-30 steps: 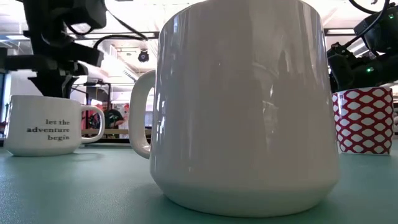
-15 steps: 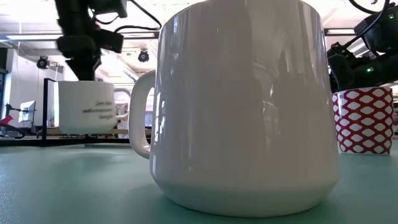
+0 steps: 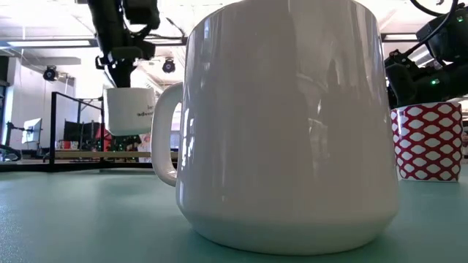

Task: Place coffee mugs
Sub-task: Put the white-green mug on the shelf

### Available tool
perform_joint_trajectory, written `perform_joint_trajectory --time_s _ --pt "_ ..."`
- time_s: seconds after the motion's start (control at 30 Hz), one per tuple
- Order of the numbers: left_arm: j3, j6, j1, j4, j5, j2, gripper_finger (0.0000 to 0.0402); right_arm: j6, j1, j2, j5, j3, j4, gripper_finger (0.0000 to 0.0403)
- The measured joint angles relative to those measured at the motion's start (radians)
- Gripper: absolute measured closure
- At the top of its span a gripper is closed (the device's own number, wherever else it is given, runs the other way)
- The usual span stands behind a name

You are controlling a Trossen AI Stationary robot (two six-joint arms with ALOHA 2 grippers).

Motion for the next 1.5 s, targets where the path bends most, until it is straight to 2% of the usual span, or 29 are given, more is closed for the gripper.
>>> perform_joint_trajectory --time_s 0.3,0.5,0.8,1.07,1.27,1.5 --pt "-0.027 0.086 0.285 0.051 0.04 0.042 0.0395 0.0 0.0 0.0 0.0 0.0 0.0 0.0275" --pt "-0.026 0.086 0.381 0.092 0.073 0.131 0.0393 0.0 0.0 0.0 0.0 0.0 0.0 0.0275" --pt "-0.029 0.086 0.414 0.134 0.058 0.203 0.0366 0.0 0.0 0.0 0.0 0.0 0.0 0.0275" --pt "-0.023 0.136 0.412 0.151 0.07 0.124 0.0343 0.001 0.0 0.0 0.0 0.0 0.0 0.0275" --pt "-0.022 0.277 0.406 0.152 0.103 0.069 0.0336 0.0 0.0 0.0 0.0 0.0 0.0 0.0275" --pt "-0.022 0.441 0.403 0.152 0.117 0.059 0.0336 0.001 0.0 0.0 0.0 0.0 0.0 0.0275"
